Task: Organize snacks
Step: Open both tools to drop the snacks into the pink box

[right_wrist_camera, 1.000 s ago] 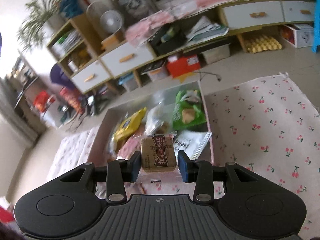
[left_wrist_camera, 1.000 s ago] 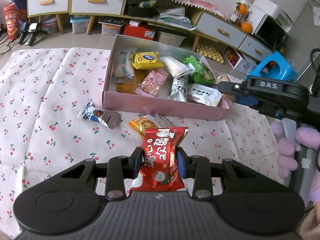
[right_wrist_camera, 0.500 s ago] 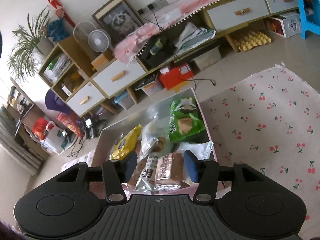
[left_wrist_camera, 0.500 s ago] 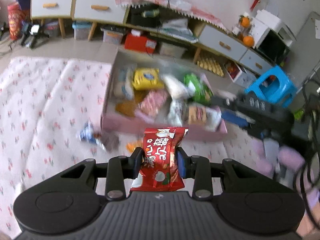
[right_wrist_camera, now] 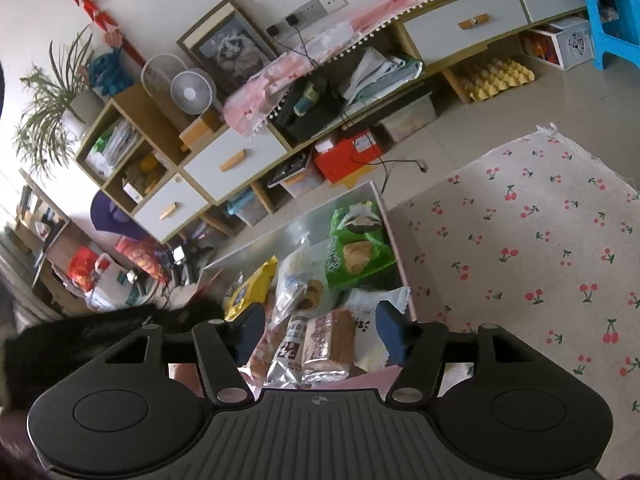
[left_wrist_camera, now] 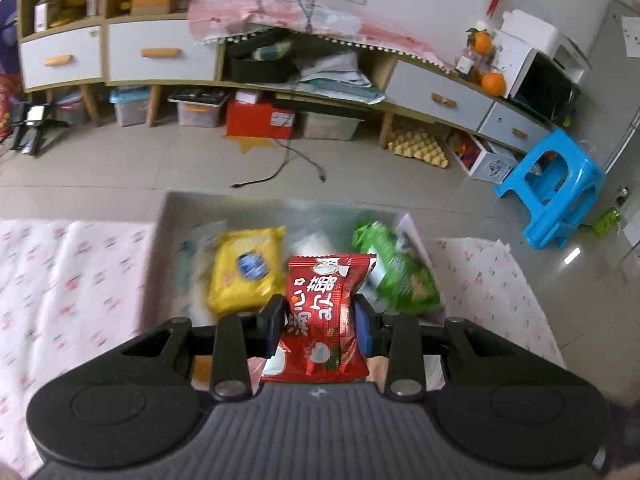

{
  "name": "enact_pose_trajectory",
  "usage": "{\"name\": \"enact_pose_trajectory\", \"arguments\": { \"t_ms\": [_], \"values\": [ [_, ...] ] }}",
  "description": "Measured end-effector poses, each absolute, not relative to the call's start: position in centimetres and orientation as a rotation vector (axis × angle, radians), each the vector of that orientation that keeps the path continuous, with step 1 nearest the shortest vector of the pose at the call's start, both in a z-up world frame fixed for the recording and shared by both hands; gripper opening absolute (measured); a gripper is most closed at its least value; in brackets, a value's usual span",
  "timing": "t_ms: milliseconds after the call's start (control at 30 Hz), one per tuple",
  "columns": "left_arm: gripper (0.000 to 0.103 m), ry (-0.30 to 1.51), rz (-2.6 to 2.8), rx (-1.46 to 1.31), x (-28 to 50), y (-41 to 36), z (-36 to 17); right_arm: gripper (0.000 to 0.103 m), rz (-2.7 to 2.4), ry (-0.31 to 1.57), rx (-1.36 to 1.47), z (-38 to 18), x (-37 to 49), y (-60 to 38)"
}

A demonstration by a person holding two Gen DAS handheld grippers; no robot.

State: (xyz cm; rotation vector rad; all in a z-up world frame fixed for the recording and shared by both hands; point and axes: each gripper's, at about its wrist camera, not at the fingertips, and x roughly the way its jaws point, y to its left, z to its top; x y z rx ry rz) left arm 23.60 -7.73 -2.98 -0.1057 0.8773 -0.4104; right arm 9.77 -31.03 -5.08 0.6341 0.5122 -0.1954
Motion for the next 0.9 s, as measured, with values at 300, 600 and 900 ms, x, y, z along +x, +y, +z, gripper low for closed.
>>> {"name": "enact_pose_trajectory", "arguments": {
  "t_ms": [300, 600, 900],
  "values": [
    [0.033, 0.875, -0.457, -0.152, 26.4, -10.0, -4.4, 0.062, -0.229, 0.538, 0.663, -6.4, 9.7, -32.4],
    [0.062, 0.838, -0.403, -0.135, 25.1, -8.0, -4.2, 0.068, -0.229, 0.554, 0.61, -6.5, 9.9, -31.9],
    [0.068, 0.854, -0.36, -0.165, 23.1, -4.8, -3.6, 0.072, -0.202, 0.562, 0.549, -5.2, 10.0, -30.3]
  ]
}}
